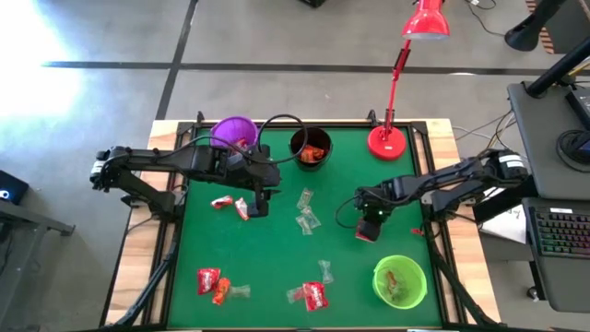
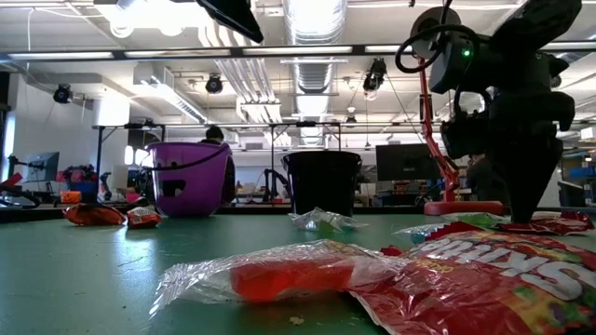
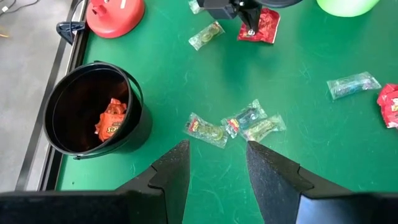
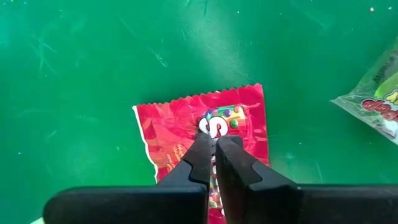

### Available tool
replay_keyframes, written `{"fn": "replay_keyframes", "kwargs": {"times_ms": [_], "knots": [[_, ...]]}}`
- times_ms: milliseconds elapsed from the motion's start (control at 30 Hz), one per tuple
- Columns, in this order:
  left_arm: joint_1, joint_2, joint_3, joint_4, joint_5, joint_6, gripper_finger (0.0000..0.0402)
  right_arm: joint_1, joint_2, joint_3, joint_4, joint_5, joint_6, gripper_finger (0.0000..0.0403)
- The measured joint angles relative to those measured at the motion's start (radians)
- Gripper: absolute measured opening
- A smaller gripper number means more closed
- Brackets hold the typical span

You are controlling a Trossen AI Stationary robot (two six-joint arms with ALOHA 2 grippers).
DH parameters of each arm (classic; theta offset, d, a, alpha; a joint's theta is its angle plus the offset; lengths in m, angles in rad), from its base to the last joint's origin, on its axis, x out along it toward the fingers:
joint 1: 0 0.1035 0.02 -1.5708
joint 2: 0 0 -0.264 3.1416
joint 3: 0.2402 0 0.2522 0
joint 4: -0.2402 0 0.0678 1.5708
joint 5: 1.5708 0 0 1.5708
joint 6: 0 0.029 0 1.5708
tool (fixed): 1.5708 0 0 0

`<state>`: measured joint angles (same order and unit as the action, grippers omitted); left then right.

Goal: Sort candy
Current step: Put the red candy into the purple bucket

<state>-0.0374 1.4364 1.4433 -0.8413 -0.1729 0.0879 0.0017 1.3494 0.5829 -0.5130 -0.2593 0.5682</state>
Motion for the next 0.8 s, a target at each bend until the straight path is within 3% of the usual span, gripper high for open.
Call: {"fn": "replay_keyframes", "kwargs": {"times_ms": [500, 800], "knots": [[0.0, 0.0, 0.0, -0.016, 0.0, 0.0, 0.0141, 0.0, -0.101, 0.026, -0.053, -0.005, 0.002, 0.001], [0.0, 0.0, 0.0, -0.016, 0.0, 0.0, 0.0141, 0.0, -0.102, 0.028, -0.111, -0.062, 0.076, 0.0073]]}}
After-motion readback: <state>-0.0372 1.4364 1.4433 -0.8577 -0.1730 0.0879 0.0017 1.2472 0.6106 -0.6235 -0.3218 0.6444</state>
